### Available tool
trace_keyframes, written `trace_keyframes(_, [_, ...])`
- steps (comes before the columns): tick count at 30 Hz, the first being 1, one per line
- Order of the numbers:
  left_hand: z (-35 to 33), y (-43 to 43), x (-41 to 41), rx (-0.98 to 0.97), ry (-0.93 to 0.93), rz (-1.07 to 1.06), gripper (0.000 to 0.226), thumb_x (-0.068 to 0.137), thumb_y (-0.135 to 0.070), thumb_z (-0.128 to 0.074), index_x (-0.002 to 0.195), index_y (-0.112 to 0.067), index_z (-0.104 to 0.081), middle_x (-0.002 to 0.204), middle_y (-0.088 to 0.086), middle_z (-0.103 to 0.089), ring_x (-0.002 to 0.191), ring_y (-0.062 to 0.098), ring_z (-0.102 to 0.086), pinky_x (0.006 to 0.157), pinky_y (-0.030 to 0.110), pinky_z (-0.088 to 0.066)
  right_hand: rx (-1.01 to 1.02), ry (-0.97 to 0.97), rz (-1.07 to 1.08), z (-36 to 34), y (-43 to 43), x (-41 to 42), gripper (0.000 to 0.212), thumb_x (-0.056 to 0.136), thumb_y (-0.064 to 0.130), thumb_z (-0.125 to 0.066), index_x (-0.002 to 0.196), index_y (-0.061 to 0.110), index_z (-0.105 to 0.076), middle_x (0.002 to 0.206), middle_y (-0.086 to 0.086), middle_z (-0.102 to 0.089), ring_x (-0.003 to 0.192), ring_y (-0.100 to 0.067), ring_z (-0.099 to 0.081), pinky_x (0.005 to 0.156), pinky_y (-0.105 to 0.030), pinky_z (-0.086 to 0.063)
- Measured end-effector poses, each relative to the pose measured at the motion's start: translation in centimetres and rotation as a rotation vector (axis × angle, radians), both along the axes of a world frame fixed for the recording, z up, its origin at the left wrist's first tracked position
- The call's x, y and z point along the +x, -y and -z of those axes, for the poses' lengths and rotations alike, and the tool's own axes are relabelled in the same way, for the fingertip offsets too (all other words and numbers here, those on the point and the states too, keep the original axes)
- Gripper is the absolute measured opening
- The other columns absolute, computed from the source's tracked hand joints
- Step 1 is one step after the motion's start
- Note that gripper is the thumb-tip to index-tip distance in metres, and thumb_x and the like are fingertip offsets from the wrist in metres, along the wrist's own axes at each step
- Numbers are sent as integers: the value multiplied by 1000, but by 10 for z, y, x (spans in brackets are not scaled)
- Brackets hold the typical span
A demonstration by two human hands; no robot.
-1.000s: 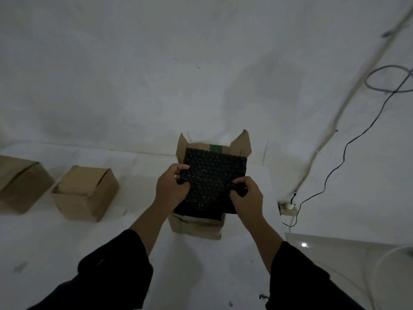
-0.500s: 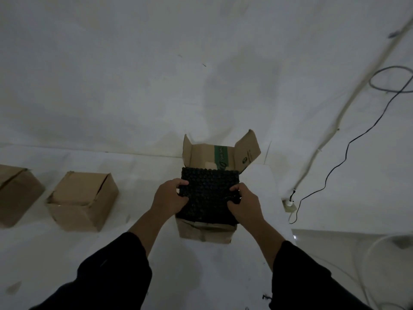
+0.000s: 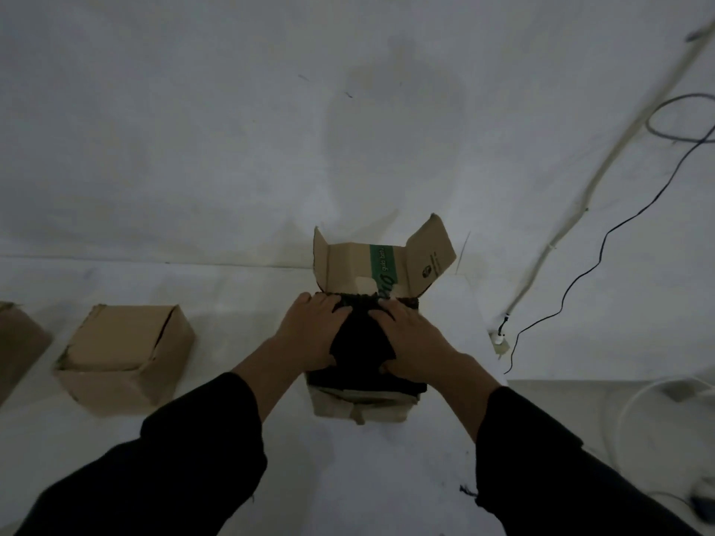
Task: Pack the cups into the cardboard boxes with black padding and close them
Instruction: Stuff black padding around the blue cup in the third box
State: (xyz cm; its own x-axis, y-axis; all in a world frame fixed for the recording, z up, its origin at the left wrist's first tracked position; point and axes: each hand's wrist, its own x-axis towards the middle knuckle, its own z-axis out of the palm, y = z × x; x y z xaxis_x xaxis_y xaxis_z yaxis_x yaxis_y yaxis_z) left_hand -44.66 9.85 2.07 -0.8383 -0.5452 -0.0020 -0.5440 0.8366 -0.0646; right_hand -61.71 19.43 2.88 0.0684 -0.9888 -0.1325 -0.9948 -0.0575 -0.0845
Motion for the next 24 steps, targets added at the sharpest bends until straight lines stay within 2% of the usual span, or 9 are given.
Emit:
trace_keyframes(2, [3, 2, -2, -22, 70, 44, 86, 64, -39, -76, 136, -4, -45, 132, 22, -51, 119, 37, -51, 98, 43, -39, 123, -45, -27, 7, 5, -2, 93, 78, 30, -72, 150, 11, -15, 157, -13, -13, 145, -30, -13, 117, -40, -20])
trace_keyframes(5, [4, -1, -10, -47, 301, 61, 89, 80, -40, -64, 147, -1, -20, 146, 22, -33, 132, 34, -36, 113, 42, -23, 217, -98, -46, 19, 5, -5, 98, 79, 30, -73, 151, 9, -10, 156, -16, -15, 145, -32, -16, 116, -41, -24])
trace_keyframes(9, [11, -9, -18, -116, 440, 103, 83, 86, -36, -58, 145, 5, -17, 139, 24, -41, 129, 35, -39, 118, 47, -10, 195, -195, -124, 29, 5, -3, 88, 85, 29, -65, 151, 9, -11, 154, -19, -21, 141, -34, -25, 112, -41, -28])
trace_keyframes(12, [20, -7, -21, -178, 454, 105, 75, 89, -34, -52, 144, 7, -21, 133, 22, -48, 127, 35, -42, 117, 53, 0, 186, -216, -142, 29, 9, -2, 86, 86, 27, -63, 151, 9, -9, 151, -20, -25, 134, -35, -36, 105, -41, -37])
trace_keyframes(16, [27, -6, -26, -211, 452, 112, 76, 89, -34, -50, 145, 6, -17, 132, 21, -49, 126, 34, -43, 116, 55, 4, 159, -244, -149, 29, 16, 2, 85, 89, 25, -59, 151, 10, -3, 143, -22, -32, 118, -36, -49, 91, -41, -46])
trace_keyframes(20, [38, -1, -27, -205, 393, 88, 70, 91, -26, -47, 145, 7, -18, 131, 22, -50, 124, 35, -43, 114, 56, 7, 147, -260, -118, 37, 22, 5, 81, 91, 22, -55, 151, 11, -2, 141, -23, -30, 114, -37, -50, 86, -43, -48])
trace_keyframes(24, [45, -1, -26, -204, 374, 80, 71, 91, -27, -47, 145, 7, -16, 132, 22, -48, 126, 34, -40, 111, 56, 14, 117, -256, -86, 45, 22, 8, 74, 93, 21, -51, 150, 9, -5, 141, -23, -30, 118, -38, -46, 83, -44, -48])
